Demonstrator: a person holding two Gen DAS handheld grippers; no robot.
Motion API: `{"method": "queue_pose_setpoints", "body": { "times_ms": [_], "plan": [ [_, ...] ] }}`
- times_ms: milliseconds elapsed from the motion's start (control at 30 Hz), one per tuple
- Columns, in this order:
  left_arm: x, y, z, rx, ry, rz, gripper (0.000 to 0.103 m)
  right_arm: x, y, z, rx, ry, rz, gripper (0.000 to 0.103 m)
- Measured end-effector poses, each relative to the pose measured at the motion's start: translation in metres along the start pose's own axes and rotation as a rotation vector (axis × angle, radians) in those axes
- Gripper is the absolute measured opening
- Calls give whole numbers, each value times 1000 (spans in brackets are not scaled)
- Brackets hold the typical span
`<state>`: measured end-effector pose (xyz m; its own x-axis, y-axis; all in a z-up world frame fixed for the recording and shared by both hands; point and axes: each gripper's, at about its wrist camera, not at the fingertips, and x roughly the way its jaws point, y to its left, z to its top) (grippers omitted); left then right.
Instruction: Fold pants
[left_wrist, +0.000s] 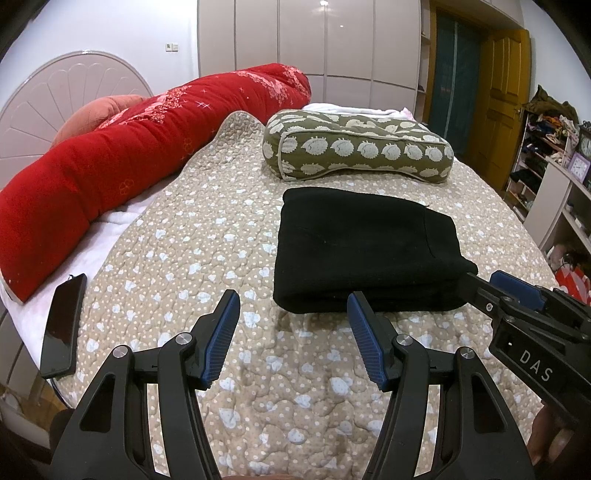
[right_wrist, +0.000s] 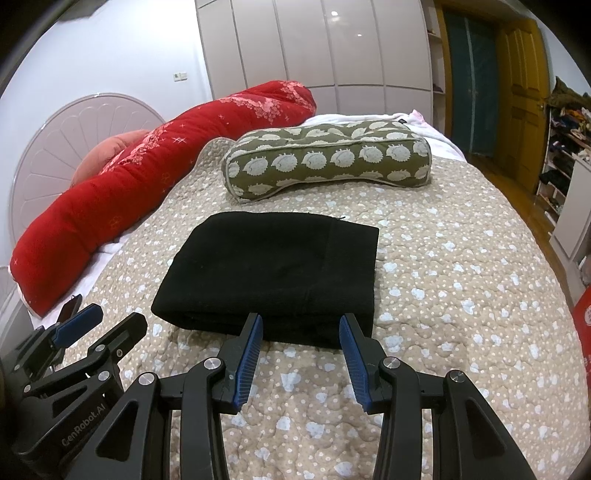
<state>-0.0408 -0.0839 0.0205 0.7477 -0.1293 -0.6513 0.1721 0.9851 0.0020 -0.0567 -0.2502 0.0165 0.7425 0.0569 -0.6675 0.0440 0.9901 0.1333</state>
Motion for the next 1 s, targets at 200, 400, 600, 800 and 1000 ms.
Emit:
{"method": "queue_pose_setpoints", "body": {
  "times_ms": [200,400,600,800,1000],
  "plan": [
    [-1,0,-1,2,-2,-3,61,-1,-2,-1,2,0,-1,42],
    [-1,0,-2,4,-3,-3,61,-2,-1,-1,1,0,2,42],
    [-1,0,-2,5,0,-3,61,-2,-2,-1,1,0,3,42],
    [-1,0,-1,3,-1,-2,61,-3,-2,-1,2,1,4,42],
    [-1,0,-3,5,3,-5,61,-2,-2,-3,4,7,2,42]
  ]
}}
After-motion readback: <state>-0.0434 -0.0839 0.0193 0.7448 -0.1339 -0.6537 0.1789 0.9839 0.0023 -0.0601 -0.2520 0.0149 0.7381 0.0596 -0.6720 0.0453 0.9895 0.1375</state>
